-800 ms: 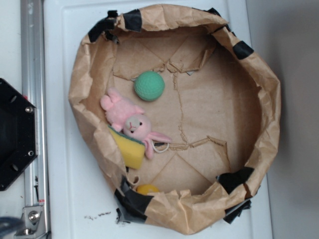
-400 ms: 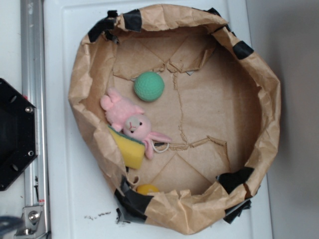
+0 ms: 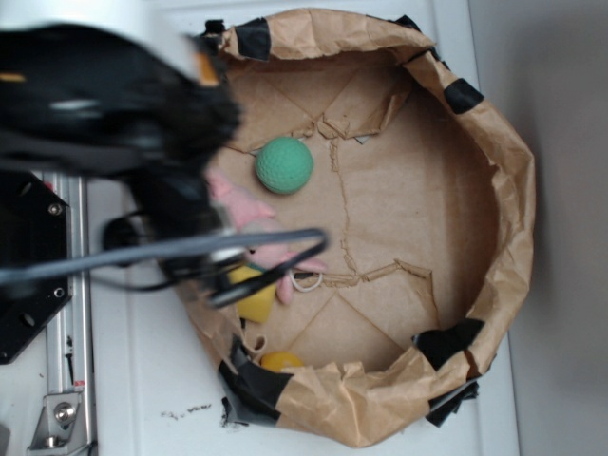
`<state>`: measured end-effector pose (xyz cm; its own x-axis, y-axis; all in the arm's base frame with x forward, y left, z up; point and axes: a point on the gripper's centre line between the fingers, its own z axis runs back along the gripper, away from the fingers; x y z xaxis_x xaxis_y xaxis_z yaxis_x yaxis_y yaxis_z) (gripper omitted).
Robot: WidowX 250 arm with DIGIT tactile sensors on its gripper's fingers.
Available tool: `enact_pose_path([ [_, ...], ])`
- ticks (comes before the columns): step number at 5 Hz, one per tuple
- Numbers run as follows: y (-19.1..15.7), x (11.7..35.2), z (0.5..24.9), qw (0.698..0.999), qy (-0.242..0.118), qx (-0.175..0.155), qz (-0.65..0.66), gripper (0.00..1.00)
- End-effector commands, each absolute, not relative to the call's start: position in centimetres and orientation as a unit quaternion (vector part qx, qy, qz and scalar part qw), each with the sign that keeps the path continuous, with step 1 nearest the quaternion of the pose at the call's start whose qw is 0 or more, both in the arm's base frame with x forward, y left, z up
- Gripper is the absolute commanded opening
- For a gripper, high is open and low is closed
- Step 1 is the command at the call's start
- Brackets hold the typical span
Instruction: Grab the green ball.
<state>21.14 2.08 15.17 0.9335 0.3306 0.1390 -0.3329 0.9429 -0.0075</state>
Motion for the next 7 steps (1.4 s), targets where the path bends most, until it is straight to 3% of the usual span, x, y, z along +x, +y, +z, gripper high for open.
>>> enact_pose_path([
  [1,3.3,24.9,10.0,0.975,-0.069,0.016,0.209,1.0],
  [3,6.9,23.7,7.4,0.99,-0.05,0.049,0.12,1.0],
  [4,7.9,24.7,5.7,0.996,-0.02,0.066,0.049,1.0],
  [5,6.8,26.3,3.5,0.997,0.01,0.075,-0.006,1.0],
  [6,5.1,26.0,1.4,0.996,0.051,0.063,-0.048,1.0],
  [7,4.1,26.0,1.4,0.997,0.055,-0.006,-0.047,0.0],
])
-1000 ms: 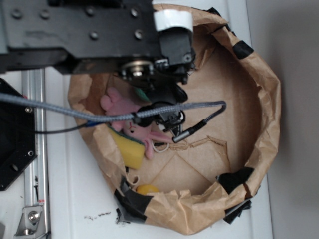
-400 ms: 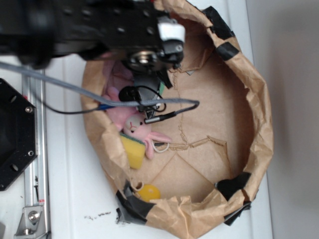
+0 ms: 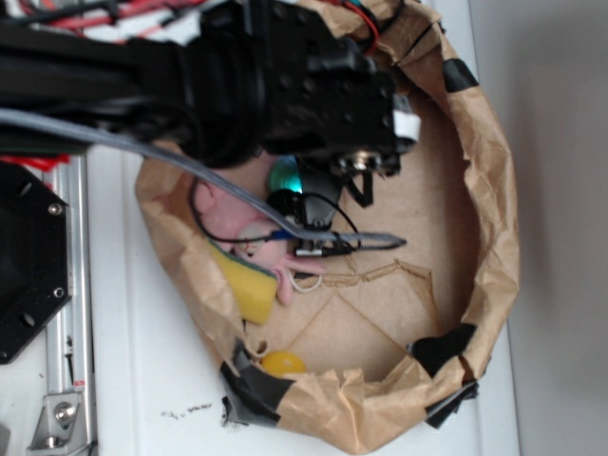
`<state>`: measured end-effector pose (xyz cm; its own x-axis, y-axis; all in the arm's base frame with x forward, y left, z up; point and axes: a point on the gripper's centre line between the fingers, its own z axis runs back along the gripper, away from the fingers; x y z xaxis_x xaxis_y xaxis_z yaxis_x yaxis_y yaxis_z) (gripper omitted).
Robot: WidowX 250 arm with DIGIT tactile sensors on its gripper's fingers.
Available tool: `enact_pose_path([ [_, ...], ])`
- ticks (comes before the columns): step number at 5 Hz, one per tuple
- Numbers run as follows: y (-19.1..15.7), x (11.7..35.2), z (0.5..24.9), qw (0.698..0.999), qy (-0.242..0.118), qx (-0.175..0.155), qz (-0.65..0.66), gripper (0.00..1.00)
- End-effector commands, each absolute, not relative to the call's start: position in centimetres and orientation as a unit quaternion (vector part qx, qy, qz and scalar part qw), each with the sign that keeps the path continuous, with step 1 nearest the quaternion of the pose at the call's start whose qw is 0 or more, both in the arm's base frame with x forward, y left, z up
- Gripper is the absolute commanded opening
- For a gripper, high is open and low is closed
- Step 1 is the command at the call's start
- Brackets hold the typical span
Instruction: Grab the green ball.
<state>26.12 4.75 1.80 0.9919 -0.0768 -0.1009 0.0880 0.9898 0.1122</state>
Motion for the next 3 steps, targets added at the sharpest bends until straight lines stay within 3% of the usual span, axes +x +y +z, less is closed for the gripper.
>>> enact_pose_path([
  [1,3.9,26.5,1.3,0.997,0.069,-0.023,-0.034,0.0],
  [2,3.8,26.6,1.6,0.997,0.07,-0.013,-0.026,0.0],
  [3,3.0,27.3,4.6,0.998,0.058,-0.014,-0.022,0.0],
])
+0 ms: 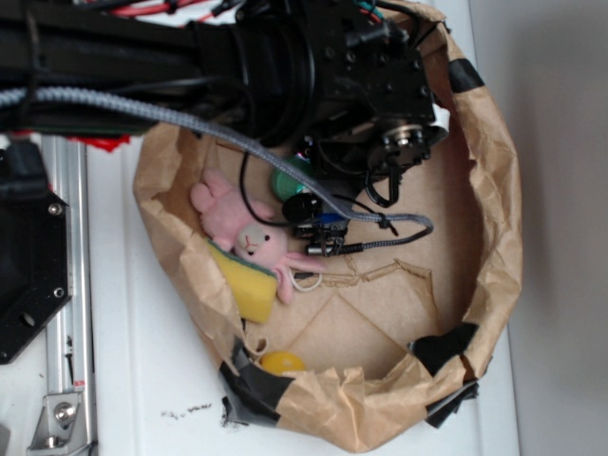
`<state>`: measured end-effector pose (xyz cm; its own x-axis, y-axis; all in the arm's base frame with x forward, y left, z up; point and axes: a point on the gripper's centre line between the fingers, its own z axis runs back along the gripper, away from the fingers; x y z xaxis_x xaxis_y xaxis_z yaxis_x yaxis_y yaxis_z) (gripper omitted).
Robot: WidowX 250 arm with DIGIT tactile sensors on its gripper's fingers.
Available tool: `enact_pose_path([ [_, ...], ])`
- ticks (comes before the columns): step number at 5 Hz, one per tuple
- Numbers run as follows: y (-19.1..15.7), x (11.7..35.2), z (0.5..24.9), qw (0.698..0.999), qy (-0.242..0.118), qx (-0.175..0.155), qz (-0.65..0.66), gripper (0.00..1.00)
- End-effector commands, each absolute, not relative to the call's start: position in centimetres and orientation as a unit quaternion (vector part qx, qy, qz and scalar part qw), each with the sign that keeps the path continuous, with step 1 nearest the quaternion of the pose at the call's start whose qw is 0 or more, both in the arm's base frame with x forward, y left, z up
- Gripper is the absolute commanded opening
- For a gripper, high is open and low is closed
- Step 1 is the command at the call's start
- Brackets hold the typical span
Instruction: Grab the green ball.
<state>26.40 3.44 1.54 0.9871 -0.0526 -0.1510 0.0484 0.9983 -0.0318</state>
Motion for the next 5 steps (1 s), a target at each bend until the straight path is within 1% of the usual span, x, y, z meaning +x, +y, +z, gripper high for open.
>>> enact_pose_path([
  [1,1.8,28.3,9.7,0.999,0.03,-0.041,-0.01,0.0],
  [2,1.6,28.3,14.7,0.997,0.034,-0.066,0.002,0.0],
  [3,1.2,27.9,17.0,0.997,0.014,-0.069,-0.013,0.0],
  [4,1.4,27.6,16.6,0.998,-0.005,-0.058,-0.024,0.0],
  [5,1.5,27.3,16.6,0.998,-0.023,-0.055,-0.029,0.0],
])
